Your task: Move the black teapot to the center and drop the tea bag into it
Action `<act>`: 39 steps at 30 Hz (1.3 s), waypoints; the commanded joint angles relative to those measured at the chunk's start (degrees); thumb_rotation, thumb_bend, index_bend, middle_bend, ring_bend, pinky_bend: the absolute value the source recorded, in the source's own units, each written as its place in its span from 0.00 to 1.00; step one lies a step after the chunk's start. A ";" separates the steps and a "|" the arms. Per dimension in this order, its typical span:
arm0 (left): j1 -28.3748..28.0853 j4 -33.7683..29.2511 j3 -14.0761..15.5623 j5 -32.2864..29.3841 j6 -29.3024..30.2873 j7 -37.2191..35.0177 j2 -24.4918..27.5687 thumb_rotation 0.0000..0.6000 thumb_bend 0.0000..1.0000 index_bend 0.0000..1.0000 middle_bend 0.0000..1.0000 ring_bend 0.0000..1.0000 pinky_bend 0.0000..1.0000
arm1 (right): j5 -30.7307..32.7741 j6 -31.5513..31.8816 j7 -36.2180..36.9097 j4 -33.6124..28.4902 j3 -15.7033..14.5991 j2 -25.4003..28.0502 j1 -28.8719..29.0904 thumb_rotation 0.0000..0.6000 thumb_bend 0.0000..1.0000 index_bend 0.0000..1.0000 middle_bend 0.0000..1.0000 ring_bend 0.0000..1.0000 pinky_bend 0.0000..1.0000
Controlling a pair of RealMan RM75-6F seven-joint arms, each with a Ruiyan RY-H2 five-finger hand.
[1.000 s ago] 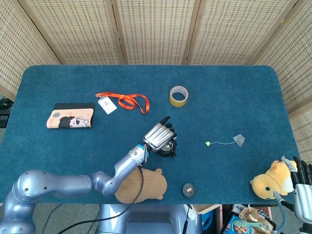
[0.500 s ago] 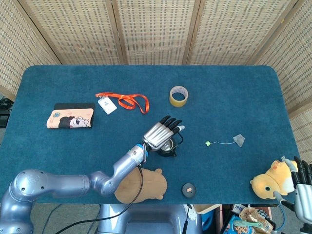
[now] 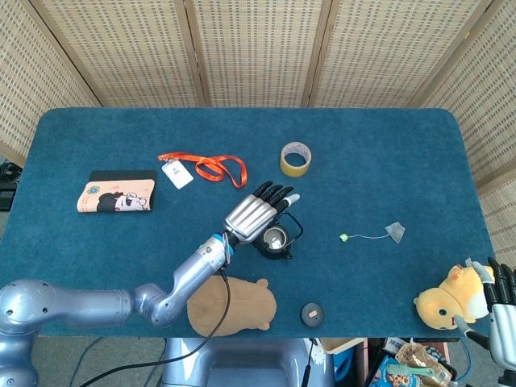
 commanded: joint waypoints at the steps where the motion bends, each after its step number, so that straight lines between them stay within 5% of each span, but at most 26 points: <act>1: 3.12 -4.67 0.68 0.39 3.19 -0.60 3.89 1.00 0.10 0.00 0.00 0.00 0.00 | -0.11 -0.26 0.15 0.03 0.02 0.07 0.21 1.00 0.18 0.15 0.12 0.00 0.00; 18: 20.92 -20.47 9.44 11.83 16.21 -10.32 23.14 1.00 0.10 0.00 0.00 0.00 0.00 | -1.31 -2.40 1.83 -0.28 1.01 2.12 2.82 1.00 0.18 0.15 0.12 0.00 0.00; 39: 41.72 -21.54 18.76 25.57 31.42 -22.68 35.23 1.00 0.10 0.00 0.00 0.00 0.00 | -2.41 -11.12 3.07 -3.35 3.29 5.60 11.18 1.00 0.18 0.19 0.17 0.00 0.08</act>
